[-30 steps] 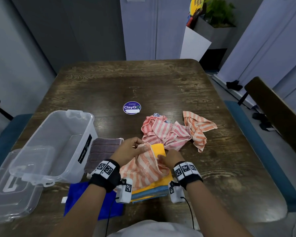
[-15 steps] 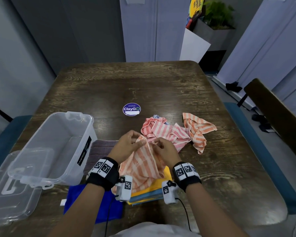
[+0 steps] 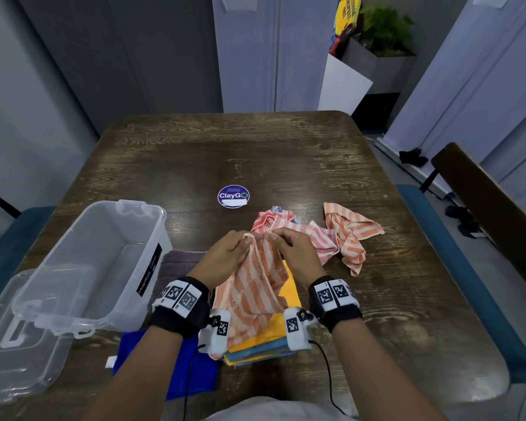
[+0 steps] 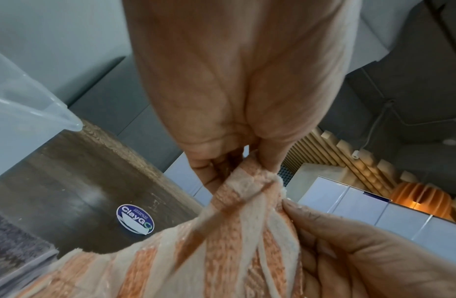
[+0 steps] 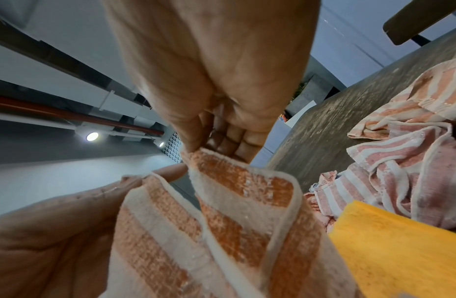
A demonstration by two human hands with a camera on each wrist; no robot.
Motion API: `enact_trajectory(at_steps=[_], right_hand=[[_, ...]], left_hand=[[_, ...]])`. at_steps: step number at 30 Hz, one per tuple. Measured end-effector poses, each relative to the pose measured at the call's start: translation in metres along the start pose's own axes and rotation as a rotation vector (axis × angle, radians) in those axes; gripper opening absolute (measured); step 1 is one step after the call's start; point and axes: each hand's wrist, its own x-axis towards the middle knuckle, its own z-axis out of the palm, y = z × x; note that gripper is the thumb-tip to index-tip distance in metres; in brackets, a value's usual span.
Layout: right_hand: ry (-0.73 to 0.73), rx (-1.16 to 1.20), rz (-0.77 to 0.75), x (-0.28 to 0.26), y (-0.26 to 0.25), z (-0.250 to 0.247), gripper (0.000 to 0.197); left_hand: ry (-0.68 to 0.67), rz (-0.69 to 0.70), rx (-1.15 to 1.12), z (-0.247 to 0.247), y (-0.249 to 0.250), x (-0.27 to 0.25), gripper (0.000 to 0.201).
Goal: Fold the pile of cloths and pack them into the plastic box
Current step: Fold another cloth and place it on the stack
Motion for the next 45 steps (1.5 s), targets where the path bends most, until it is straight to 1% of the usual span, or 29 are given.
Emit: enact_trajectory(at_steps=[2,3,4,5,7,9,11,13,16,19,22,24,26,27,29,30,31,34,36,39,41,42,43,45], right_hand=[[-0.002,0.002,0.0,0.0,-0.001,0.001,0.019],[-0.004,0.009,0.001,-0.001,-0.003,0.001,0.018],[-0.005,0.024,0.004,-0.001,-0.005,0.001,0.018],[-0.007,0.046,0.002,-0.002,-0.009,0.001,0.017],[-0.022,0.088,-0.016,-0.004,-0.016,0.002,0.018],[-0.046,0.115,-0.027,-0.004,-0.02,0.002,0.017],[-0.08,0.127,-0.044,-0.002,-0.021,0.002,0.016],[-0.101,0.108,-0.057,-0.002,-0.021,0.002,0.016],[-0.109,0.1,-0.065,-0.003,-0.025,0.002,0.016],[-0.113,0.119,-0.069,-0.004,-0.032,0.003,0.014],[-0.099,0.122,-0.057,-0.002,-0.039,0.003,0.008],[-0.091,-0.055,-0.074,0.002,-0.04,0.002,0.012],[-0.095,-0.334,-0.076,0.006,-0.041,0.0,0.014],[-0.079,-0.452,-0.066,0.009,-0.039,-0.001,0.019],[-0.046,-0.576,-0.032,0.011,-0.037,-0.007,0.034],[-0.055,-0.606,-0.021,0.012,-0.034,-0.011,0.036],[-0.096,-0.61,-0.005,0.013,-0.034,-0.016,0.035],[-0.276,-0.486,0.083,0.014,-0.035,-0.029,0.016],[-0.346,-0.389,0.099,0.017,-0.041,-0.037,0.012],[-0.328,-0.225,0.037,0.016,-0.057,-0.044,0.019],[-0.314,-0.023,0.012,0.009,-0.068,-0.044,0.034],[-0.333,0.064,-0.014,0.006,-0.07,-0.043,0.04],[-0.359,0.076,-0.056,0.004,-0.07,-0.04,0.042],[-0.405,-0.013,-0.127,0.004,-0.067,-0.027,0.051]], left_hand=[[0.015,0.022,-0.048,-0.001,0.004,0.0,0.019],[0.047,0.023,-0.075,-0.002,0.004,0.002,0.01],[0.087,0.016,-0.094,-0.003,0.007,0.002,0.007],[0.119,0.011,-0.106,-0.005,0.009,0.003,0.012],[0.102,0.007,-0.12,-0.006,0.013,0.005,0.015],[0.054,0.016,-0.136,-0.007,0.017,0.004,0.013],[0.059,0.019,-0.12,-0.007,0.019,0.005,0.009],[0.088,0.009,-0.096,-0.008,0.021,0.006,0.008],[0.122,-0.007,-0.051,-0.007,0.025,0.008,0.017],[0.157,0.017,-0.026,-0.006,0.027,0.01,0.008],[0.272,0.051,0.006,-0.008,0.032,0.013,0.006],[0.334,0.084,0.02,-0.013,0.041,0.015,0.005],[0.387,0.144,0.039,-0.022,0.052,0.018,0.005],[0.416,0.177,0.044,-0.027,0.058,0.018,0.004],[0.492,0.227,0.055,-0.038,0.069,0.018,0.003],[0.538,0.241,0.064,-0.045,0.073,0.019,0.005],[0.591,0.248,0.077,-0.052,0.074,0.02,0.007],[0.753,0.249,0.177,-0.077,0.073,0.024,0.012],[0.815,0.258,0.21,-0.086,0.071,0.025,0.012],[0.852,0.22,0.154,-0.088,0.074,0.024,0.015],[0.886,0.194,0.107,-0.085,0.08,0.024,0.02],[0.906,0.189,0.082,-0.085,0.083,0.024,0.022],[0.923,0.185,0.06,-0.085,0.086,0.025,0.022],[0.936,0.186,0.037,-0.085,0.091,0.027,0.022]])
